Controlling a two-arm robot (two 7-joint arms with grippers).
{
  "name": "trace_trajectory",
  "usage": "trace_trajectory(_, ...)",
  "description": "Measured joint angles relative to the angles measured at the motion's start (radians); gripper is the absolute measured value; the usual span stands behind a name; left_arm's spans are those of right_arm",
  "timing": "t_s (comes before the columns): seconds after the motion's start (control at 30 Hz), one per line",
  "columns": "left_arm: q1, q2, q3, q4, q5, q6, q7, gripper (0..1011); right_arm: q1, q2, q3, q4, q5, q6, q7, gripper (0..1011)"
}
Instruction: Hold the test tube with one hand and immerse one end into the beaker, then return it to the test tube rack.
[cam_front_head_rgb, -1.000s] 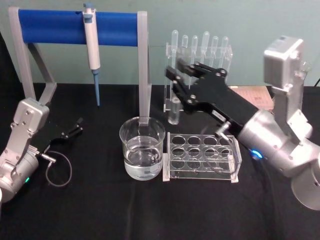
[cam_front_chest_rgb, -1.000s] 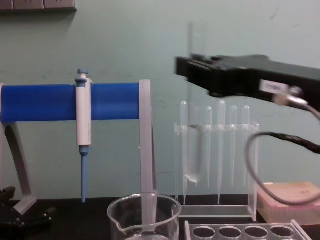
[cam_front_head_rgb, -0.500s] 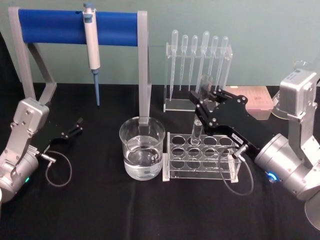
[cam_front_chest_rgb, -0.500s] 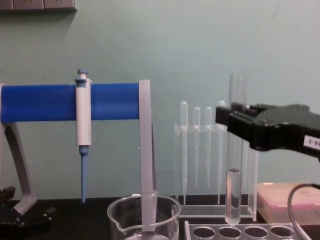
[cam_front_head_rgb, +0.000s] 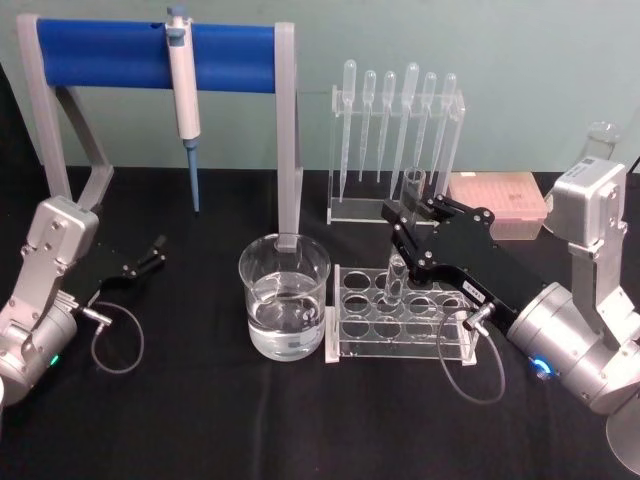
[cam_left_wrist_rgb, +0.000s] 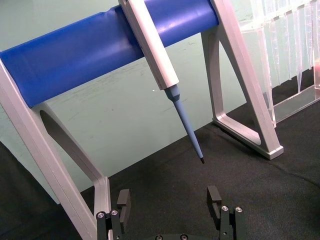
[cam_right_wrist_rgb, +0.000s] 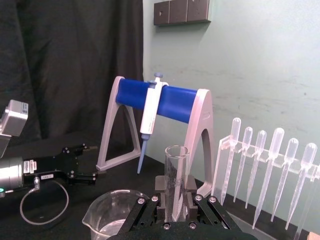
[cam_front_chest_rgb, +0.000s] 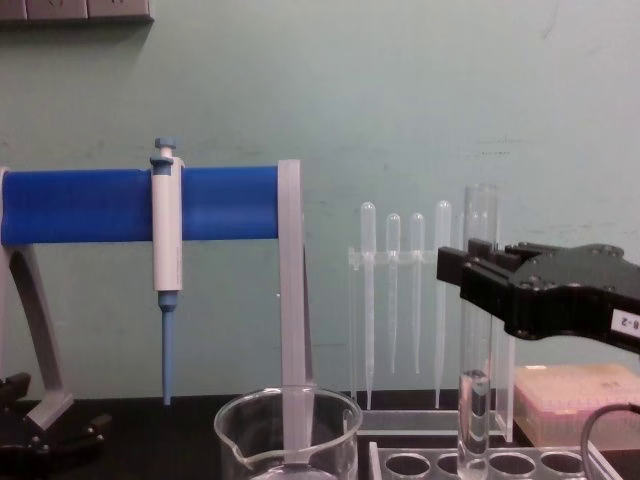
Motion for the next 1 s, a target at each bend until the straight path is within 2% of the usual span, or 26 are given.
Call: trace_trajectory(1.0, 0.0, 0.0, 0.0, 0.0, 0.0, 0.0, 0.0, 1000, 0.045, -0.026, -0.034, 0.134, -0.027, 0.004, 0.027, 226)
